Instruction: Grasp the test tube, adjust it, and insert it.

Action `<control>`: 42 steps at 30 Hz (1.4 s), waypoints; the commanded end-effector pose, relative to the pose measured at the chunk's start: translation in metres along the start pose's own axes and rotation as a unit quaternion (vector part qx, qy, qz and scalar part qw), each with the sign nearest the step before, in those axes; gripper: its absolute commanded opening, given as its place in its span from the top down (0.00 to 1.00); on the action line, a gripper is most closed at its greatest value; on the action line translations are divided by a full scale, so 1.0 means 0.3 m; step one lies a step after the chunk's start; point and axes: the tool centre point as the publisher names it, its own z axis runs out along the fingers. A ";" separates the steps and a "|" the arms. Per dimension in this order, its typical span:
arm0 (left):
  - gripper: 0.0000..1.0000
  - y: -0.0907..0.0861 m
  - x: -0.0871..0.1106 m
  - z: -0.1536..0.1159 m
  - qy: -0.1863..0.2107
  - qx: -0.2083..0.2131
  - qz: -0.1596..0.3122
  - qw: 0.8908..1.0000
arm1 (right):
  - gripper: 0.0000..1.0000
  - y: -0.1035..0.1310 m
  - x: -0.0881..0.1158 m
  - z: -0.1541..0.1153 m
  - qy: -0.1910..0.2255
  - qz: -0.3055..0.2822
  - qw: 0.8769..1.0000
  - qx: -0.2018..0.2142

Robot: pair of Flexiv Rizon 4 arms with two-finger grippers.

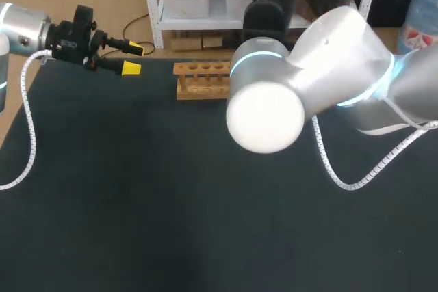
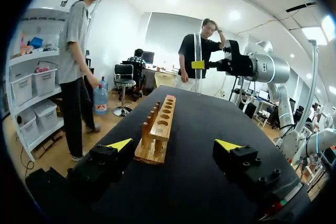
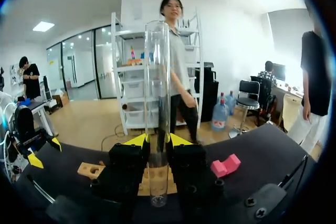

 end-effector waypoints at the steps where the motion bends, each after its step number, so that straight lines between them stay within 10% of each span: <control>1: 0.00 0.001 0.002 0.000 0.000 0.000 0.001 1.000 | 1.00 -0.001 0.005 0.029 -0.053 0.009 0.999 -0.009; 42: 0.00 0.001 0.002 0.000 0.000 0.000 0.001 1.000 | 1.00 0.068 0.048 0.248 -0.087 0.003 0.994 -0.070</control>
